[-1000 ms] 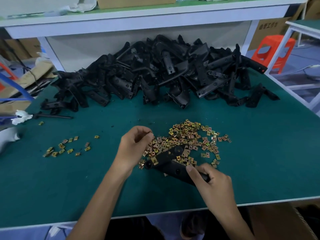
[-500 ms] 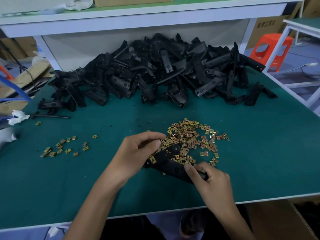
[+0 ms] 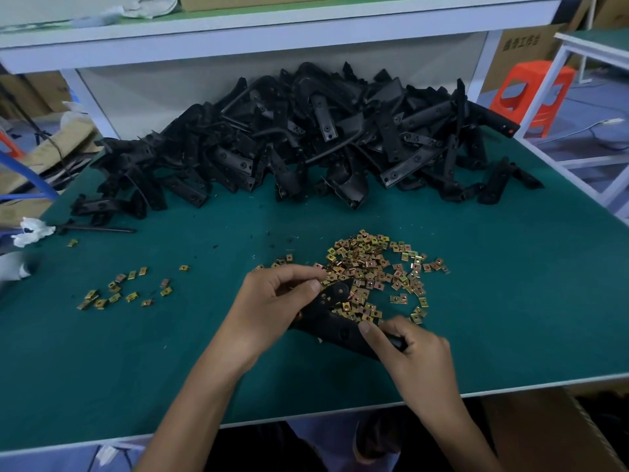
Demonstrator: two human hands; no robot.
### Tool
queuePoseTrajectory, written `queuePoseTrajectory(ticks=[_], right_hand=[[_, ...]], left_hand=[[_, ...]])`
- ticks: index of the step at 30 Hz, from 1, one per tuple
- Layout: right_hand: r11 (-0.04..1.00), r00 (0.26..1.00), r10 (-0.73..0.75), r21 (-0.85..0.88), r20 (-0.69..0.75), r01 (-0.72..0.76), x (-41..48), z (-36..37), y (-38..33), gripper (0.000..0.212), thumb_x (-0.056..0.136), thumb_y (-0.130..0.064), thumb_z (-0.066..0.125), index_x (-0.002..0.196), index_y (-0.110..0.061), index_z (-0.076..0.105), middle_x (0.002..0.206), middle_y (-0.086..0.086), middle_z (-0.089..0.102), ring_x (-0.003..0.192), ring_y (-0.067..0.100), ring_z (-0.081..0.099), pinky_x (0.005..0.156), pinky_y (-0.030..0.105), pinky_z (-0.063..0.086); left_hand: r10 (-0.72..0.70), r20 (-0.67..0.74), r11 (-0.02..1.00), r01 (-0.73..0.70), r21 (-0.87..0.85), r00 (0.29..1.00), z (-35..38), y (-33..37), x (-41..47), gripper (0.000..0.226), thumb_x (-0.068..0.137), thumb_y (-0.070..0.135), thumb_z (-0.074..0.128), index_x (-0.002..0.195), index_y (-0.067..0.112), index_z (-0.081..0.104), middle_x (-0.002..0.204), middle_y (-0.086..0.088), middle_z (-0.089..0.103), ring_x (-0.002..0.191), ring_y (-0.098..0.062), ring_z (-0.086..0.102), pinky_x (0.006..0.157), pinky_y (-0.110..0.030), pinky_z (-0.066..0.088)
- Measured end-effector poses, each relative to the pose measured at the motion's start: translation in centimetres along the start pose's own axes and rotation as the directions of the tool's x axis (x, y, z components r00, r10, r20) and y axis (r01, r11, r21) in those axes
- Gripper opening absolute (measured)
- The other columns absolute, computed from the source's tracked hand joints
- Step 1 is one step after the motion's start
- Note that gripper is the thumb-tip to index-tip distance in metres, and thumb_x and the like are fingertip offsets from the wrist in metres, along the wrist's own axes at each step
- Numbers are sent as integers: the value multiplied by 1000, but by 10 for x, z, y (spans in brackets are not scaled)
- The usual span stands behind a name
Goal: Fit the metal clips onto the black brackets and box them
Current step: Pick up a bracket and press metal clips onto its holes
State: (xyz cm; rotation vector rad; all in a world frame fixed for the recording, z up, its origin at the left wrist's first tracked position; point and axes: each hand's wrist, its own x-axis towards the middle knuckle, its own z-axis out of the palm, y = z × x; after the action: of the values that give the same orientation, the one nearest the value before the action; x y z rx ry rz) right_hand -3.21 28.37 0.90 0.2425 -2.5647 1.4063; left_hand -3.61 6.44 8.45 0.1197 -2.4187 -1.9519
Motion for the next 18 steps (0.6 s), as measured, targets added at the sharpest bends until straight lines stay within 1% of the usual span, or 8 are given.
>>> queuePoseTrajectory(ticks=[2, 4, 6, 9, 12, 15, 18], right_hand=[[1000, 1000, 8, 3, 3, -8, 0, -1, 0, 63, 82, -76, 53, 68, -16, 64, 60, 0, 58, 56, 17, 53, 55, 33, 41], [1000, 1000, 17, 1, 4, -17, 1, -1, -1, 63, 81, -77, 52, 68, -17, 65, 60, -1, 60, 57, 16, 56, 55, 34, 43], [1000, 1000, 26, -4, 6, -26, 1, -1, -1, 64, 80, -78, 51, 68, -17, 66, 60, -1, 61, 57, 16, 56, 57, 35, 44], [999, 999, 32, -8, 1, -32, 1, 0, -1, 65, 80, -78, 52, 67, -16, 66, 60, 0, 61, 58, 18, 57, 57, 36, 44], [999, 999, 35, -23, 12, -34, 1, 0, -1, 63, 83, -76, 57, 65, -16, 64, 58, 1, 59, 56, 17, 55, 57, 38, 44], [998, 998, 54, -20, 19, -54, 1, 0, -1, 51, 79, -71, 56, 62, -23, 61, 59, -4, 59, 58, 16, 56, 57, 35, 42], [999, 998, 45, -32, 37, -43, 3, -1, 0, 54, 80, -70, 56, 61, -20, 59, 57, -3, 55, 56, 16, 52, 55, 34, 40]], left_hand=[[7, 0, 1000, -7, 17, 1000, 1, 0, -1, 17, 83, 33, 68, 92, 42, 80, 102, 14, 76, 98, -20, 70, 84, -33, 55], [29, 1, 998, -29, 52, 1000, 0, 0, -2, 18, 84, 34, 67, 93, 44, 79, 101, 18, 75, 97, -9, 70, 86, -26, 54], [55, 14, 995, -56, 78, 998, -1, 0, -3, 22, 90, 26, 68, 97, 45, 78, 101, 20, 75, 97, -1, 69, 83, -17, 53], [38, 16, 997, -39, 67, 999, -1, -1, -4, 30, 95, 15, 68, 97, 43, 78, 102, 19, 75, 98, 1, 68, 81, -13, 50], [-16, -7, 998, 16, 61, 1000, -1, -2, -5, 27, 95, 15, 69, 98, 40, 79, 102, 19, 76, 100, 2, 69, 84, -17, 48], [-15, 3, 987, 15, 158, 1000, -6, 0, -5, 24, 94, 18, 70, 99, 40, 79, 100, 23, 75, 100, 6, 67, 85, -17, 49], [35, 21, 967, -39, 251, 999, -6, 3, -7, 23, 95, 19, 69, 101, 39, 79, 98, 28, 74, 99, 12, 65, 80, -7, 45]])
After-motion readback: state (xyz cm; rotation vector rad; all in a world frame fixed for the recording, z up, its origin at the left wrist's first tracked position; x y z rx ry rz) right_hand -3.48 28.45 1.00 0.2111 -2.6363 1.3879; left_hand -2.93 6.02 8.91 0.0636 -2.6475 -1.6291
